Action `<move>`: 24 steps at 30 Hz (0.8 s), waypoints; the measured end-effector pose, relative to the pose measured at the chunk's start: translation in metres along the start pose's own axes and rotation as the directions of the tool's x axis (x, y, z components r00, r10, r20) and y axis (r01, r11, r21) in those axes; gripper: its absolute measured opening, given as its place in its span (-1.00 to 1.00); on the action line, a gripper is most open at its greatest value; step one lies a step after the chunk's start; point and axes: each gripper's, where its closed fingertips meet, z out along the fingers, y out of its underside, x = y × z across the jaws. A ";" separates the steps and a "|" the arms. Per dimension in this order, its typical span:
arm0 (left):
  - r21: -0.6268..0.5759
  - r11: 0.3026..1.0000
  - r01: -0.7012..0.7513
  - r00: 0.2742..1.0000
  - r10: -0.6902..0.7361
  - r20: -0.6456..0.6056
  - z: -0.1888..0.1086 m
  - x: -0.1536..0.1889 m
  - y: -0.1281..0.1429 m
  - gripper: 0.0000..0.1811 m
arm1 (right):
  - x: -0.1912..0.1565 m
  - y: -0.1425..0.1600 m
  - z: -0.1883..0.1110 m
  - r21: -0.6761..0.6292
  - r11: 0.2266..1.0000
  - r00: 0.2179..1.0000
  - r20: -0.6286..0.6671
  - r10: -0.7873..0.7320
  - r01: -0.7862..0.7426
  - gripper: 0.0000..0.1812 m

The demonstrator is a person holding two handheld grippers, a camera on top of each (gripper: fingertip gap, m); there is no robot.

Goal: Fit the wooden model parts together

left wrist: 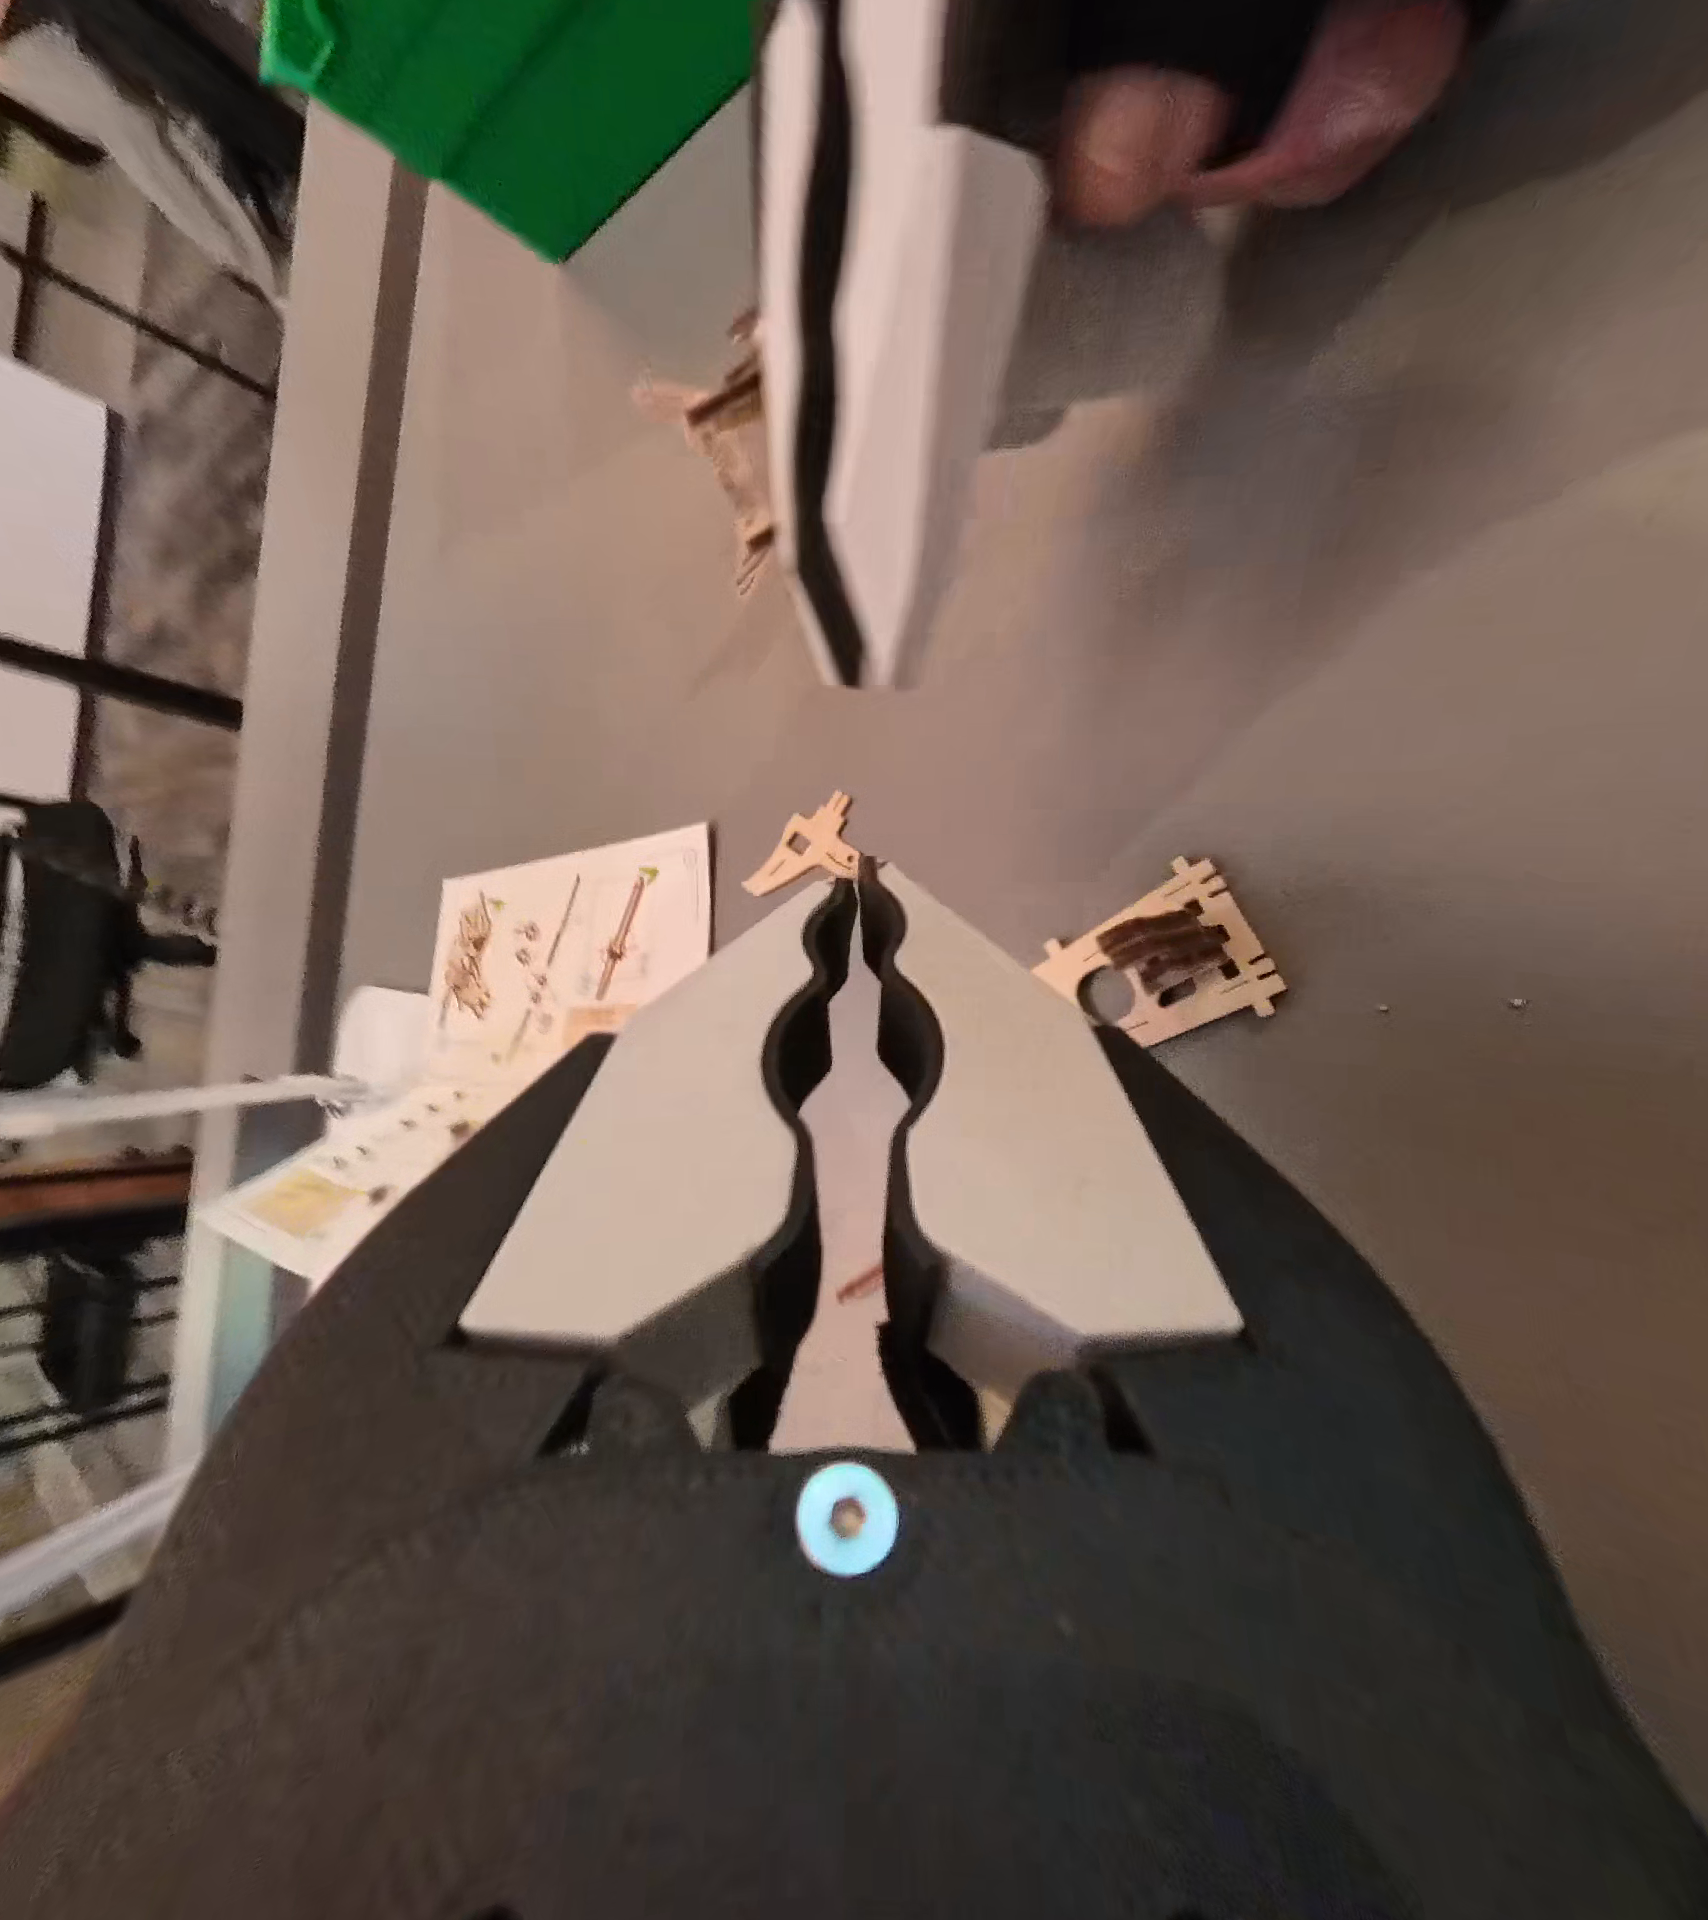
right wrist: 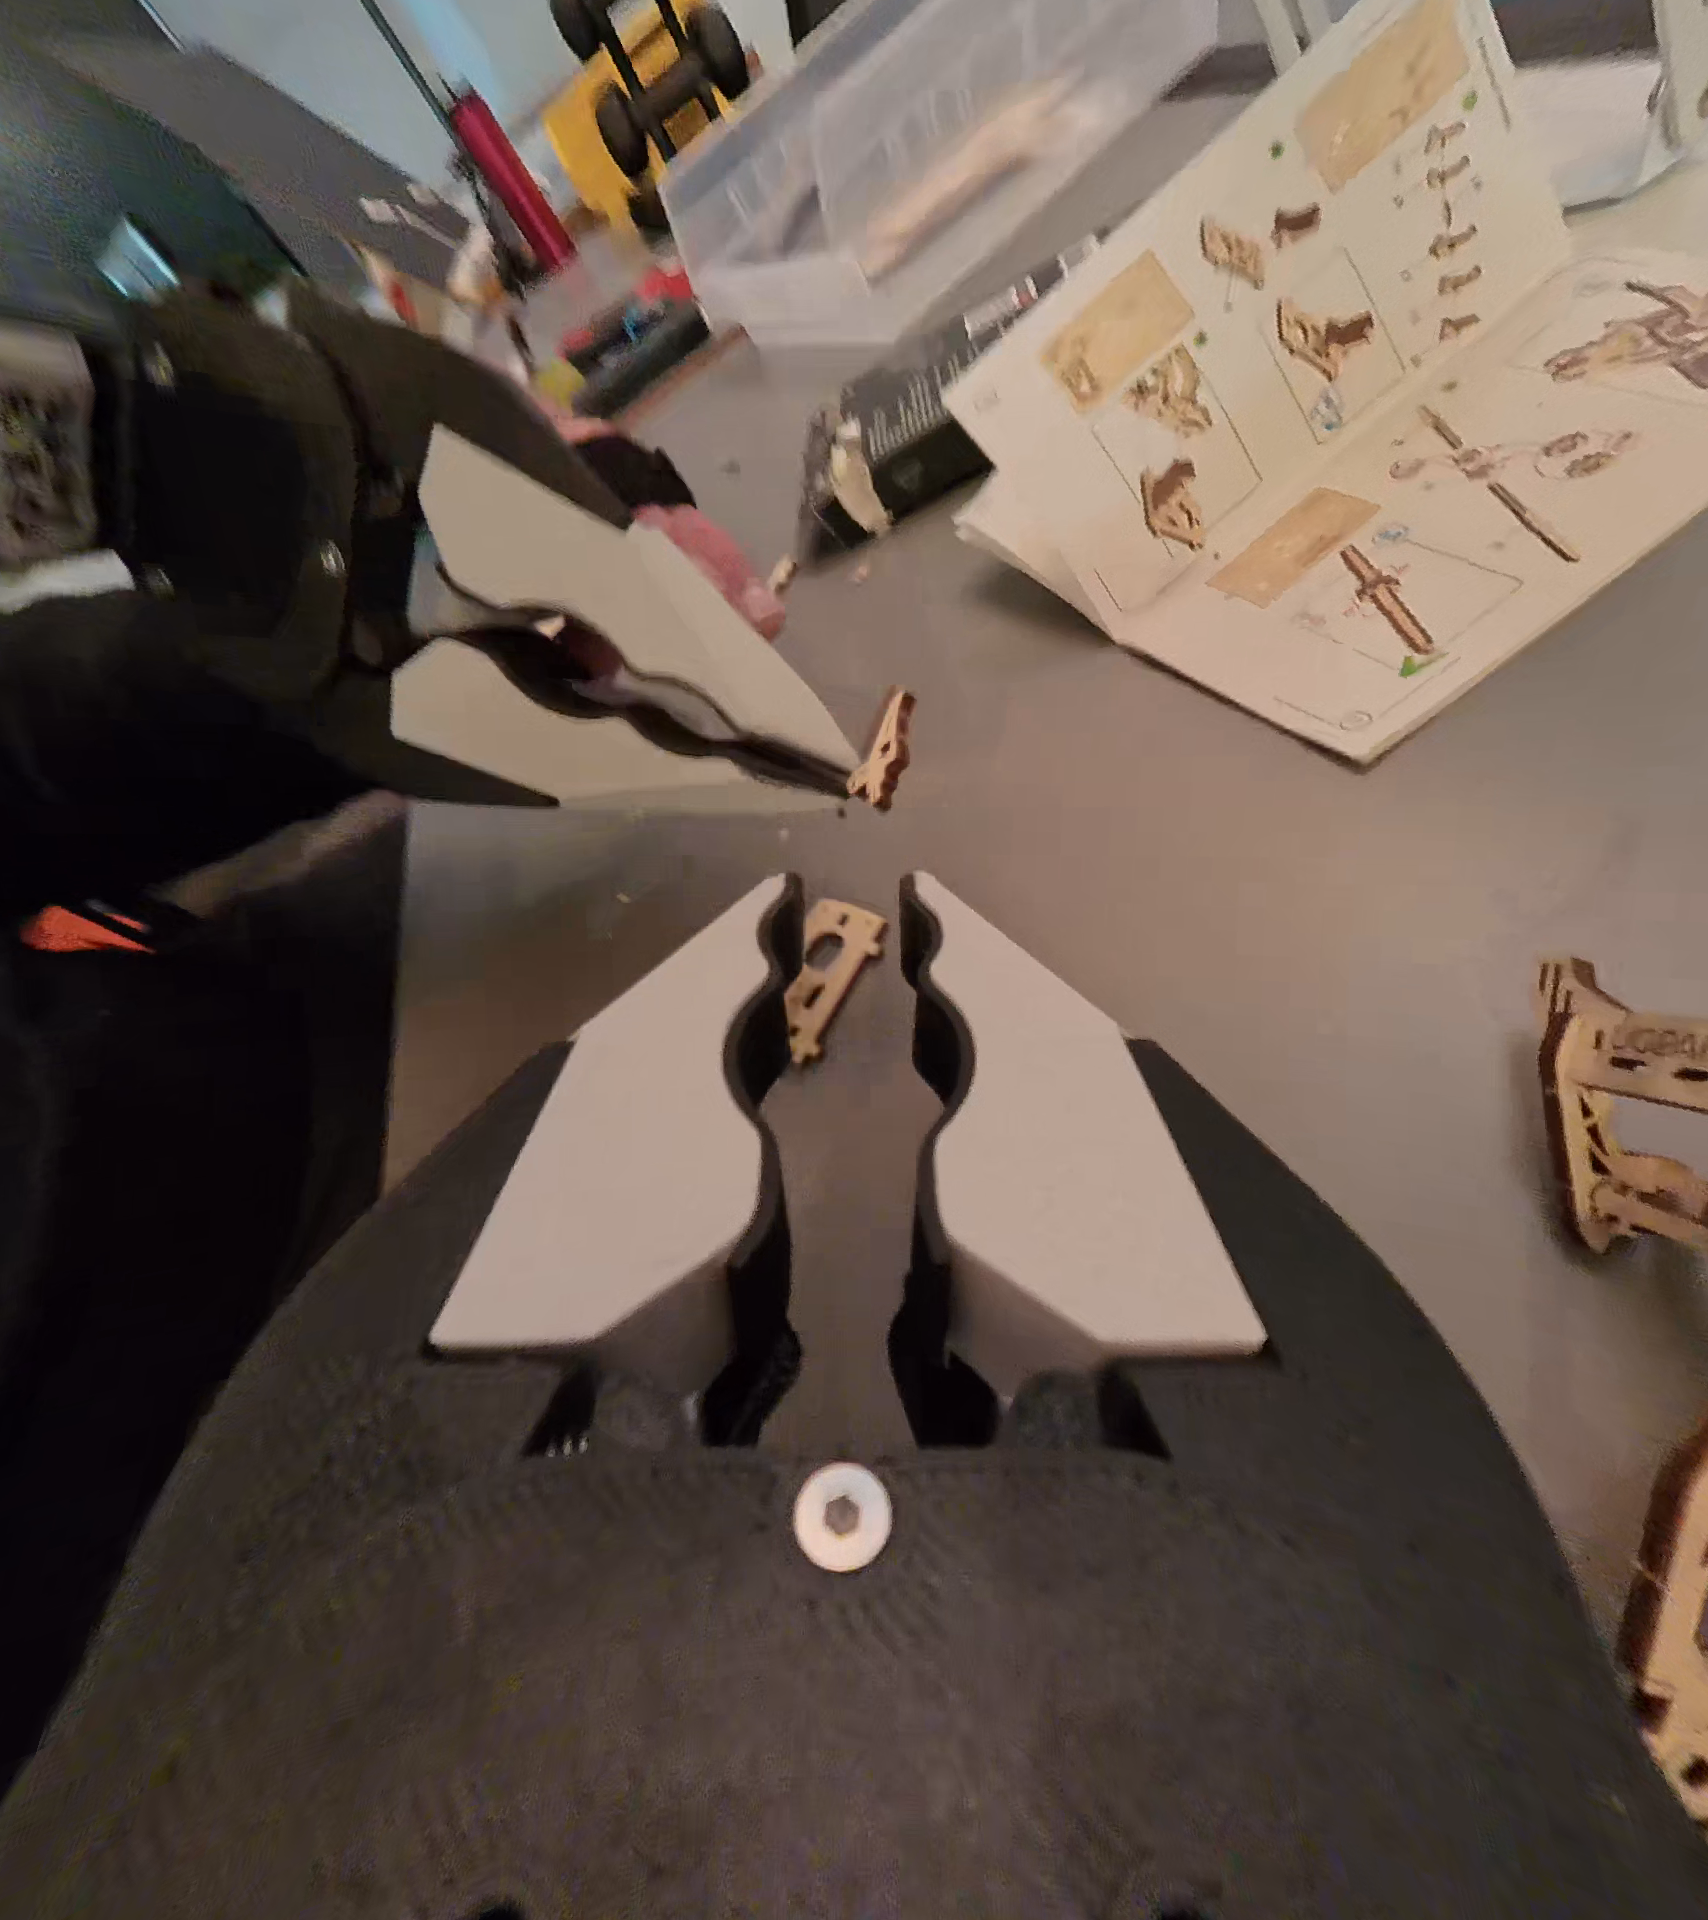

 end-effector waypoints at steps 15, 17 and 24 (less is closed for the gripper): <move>0.017 0.991 -0.132 0.991 0.132 -0.020 -0.006 0.010 -0.006 -1.00 | -0.010 -0.028 -0.017 0.097 0.993 0.990 0.130 0.053 -0.066 -0.80; 0.002 0.995 -0.101 0.995 0.101 -0.011 -0.008 0.008 0.002 -1.00 | -0.007 -0.027 -0.032 0.107 0.993 0.995 0.088 0.041 -0.050 -0.77; 0.008 0.999 0.051 0.999 -0.051 -0.002 -0.015 0.008 0.017 -1.00 | 0.011 0.014 -0.090 -0.048 0.999 0.981 -0.193 -0.029 0.020 -0.73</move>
